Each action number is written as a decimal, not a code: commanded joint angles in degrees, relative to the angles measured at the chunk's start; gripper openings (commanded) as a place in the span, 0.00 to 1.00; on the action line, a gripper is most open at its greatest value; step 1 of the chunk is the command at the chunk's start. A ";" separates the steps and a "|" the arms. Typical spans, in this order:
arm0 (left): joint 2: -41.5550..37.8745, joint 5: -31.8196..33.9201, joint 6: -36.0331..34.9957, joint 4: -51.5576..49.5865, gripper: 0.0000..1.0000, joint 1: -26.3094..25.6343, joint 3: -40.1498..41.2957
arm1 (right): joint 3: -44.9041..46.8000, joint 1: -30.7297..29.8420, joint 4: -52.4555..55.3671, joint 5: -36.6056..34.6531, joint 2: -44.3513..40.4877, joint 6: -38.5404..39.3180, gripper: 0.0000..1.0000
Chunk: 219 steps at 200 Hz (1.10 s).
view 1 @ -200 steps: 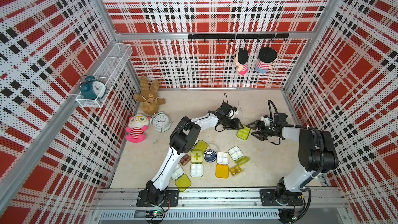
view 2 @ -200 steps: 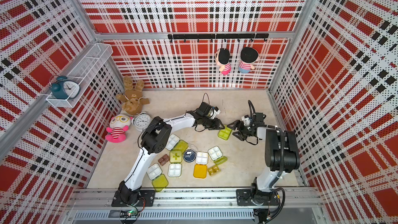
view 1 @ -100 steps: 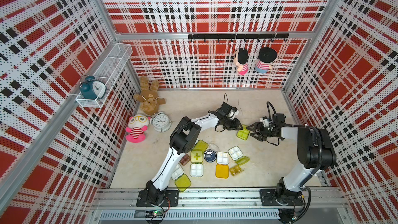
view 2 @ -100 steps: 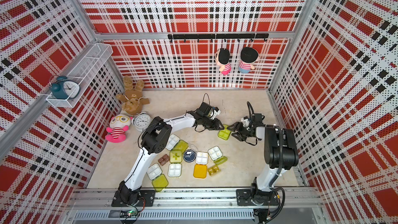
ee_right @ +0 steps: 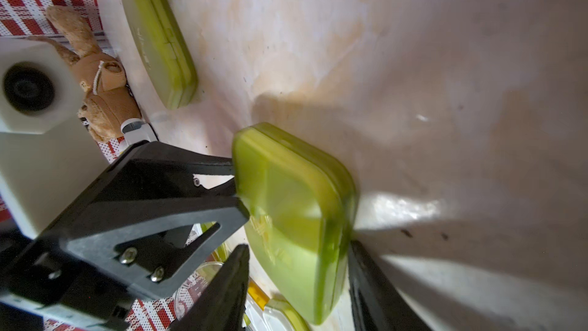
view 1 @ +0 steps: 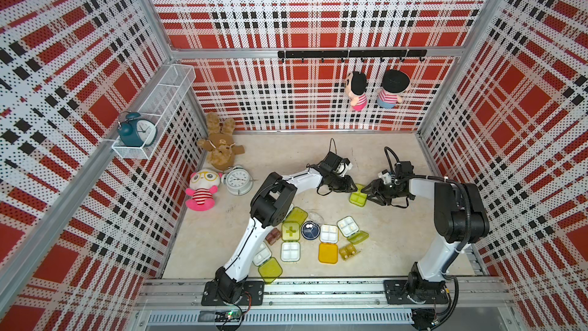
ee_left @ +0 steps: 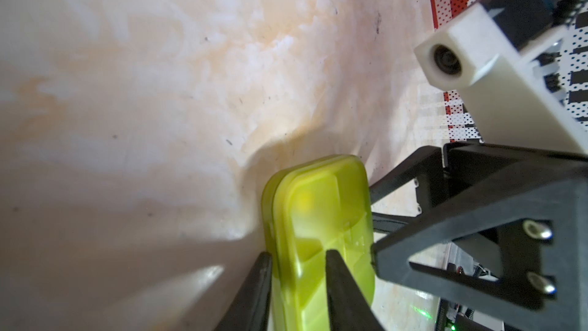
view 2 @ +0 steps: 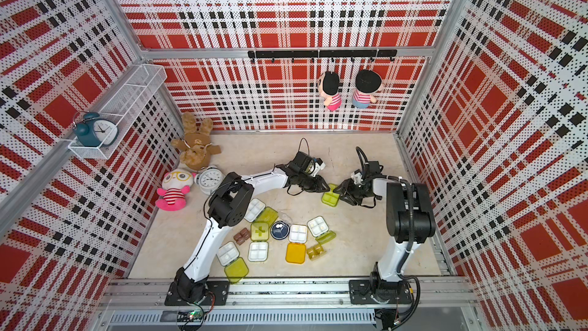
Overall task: Close pillboxes
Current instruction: Close the lid on the pillbox, then move the pillbox to the center of the board.
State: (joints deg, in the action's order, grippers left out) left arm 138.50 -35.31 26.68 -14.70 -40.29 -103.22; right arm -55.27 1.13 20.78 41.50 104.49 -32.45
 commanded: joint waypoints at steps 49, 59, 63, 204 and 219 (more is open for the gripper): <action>2.38 2.54 -0.22 -3.00 0.23 -0.75 2.32 | -0.51 -1.06 6.76 -6.58 2.15 2.96 0.52; 2.26 2.64 -0.09 -2.95 0.29 -0.51 2.23 | -0.33 -1.10 6.85 -6.37 1.57 2.82 0.60; 2.21 2.62 0.07 -2.96 0.34 -0.36 2.15 | -0.14 -1.05 6.79 -6.13 1.24 2.69 0.62; -17.05 4.49 3.21 -1.82 0.58 7.32 8.23 | 4.02 -5.94 -10.56 -5.07 2.84 -12.99 0.54; -20.62 5.38 2.97 -1.79 0.58 8.19 12.26 | -1.14 -6.35 -9.45 -5.54 6.42 -12.64 0.53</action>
State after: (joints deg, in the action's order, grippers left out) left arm 124.20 -31.66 30.04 -16.27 -32.95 -95.42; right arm -51.77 -4.38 10.74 42.94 104.18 -43.42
